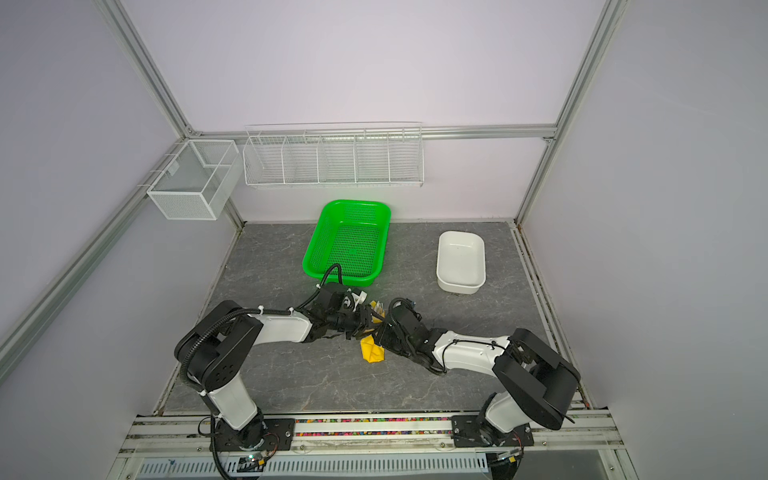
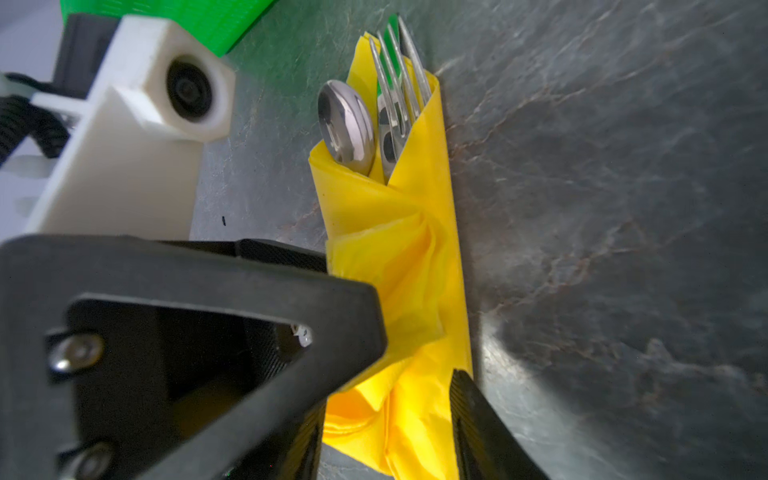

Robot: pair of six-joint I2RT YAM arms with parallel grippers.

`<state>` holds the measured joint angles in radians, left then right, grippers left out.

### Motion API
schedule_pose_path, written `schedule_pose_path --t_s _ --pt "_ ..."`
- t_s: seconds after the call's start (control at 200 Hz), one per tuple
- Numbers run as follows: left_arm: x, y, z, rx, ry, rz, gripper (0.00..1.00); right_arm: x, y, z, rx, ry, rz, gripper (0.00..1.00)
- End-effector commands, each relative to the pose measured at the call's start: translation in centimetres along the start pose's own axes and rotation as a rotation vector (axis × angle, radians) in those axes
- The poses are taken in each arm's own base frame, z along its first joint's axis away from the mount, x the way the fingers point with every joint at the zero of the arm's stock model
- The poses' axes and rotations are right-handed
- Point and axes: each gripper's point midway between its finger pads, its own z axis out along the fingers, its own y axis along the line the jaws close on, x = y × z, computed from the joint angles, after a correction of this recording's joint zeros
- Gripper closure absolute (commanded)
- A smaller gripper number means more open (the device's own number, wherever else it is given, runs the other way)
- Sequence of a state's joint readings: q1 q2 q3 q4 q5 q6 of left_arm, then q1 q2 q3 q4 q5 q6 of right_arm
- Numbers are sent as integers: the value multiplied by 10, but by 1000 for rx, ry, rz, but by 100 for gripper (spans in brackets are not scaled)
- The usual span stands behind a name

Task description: Place the utensils on the paper napkin and roll it up

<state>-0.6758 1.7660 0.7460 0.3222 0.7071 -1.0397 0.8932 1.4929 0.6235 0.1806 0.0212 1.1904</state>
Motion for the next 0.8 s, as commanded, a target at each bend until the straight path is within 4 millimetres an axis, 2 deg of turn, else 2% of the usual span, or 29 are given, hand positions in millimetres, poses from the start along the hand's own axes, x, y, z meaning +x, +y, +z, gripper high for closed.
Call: schedule_pose_path --t_s 0.0,0.145,0.235,0.315,0.41,0.465,0.565,0.685,0.795 --pt "8 1 5 7 38 -10 53 -16 23 0 -90 -89 63 51" --pt "8 2 4 5 36 -11 53 -20 18 -7 -73 -126 68 50" --pt "8 3 5 7 40 -13 55 -19 17 -7 -74 -130 77 45" --pt "8 2 6 11 43 -15 56 -19 17 -7 -88 -144 85 44" --pt "9 4 6 6 44 -18 59 -20 19 -9 -101 -167 83 49" --pt "8 4 6 3 43 -23 61 -21 21 -10 -111 -173 75 57" --pt "9 6 7 0 43 -25 62 -22 21 -12 -111 -183 73 58" --pt "9 6 7 0 46 -27 62 -22 20 -12 -106 -189 73 67" --pt "9 6 7 1 46 -26 62 -20 17 -12 -91 -182 78 70"
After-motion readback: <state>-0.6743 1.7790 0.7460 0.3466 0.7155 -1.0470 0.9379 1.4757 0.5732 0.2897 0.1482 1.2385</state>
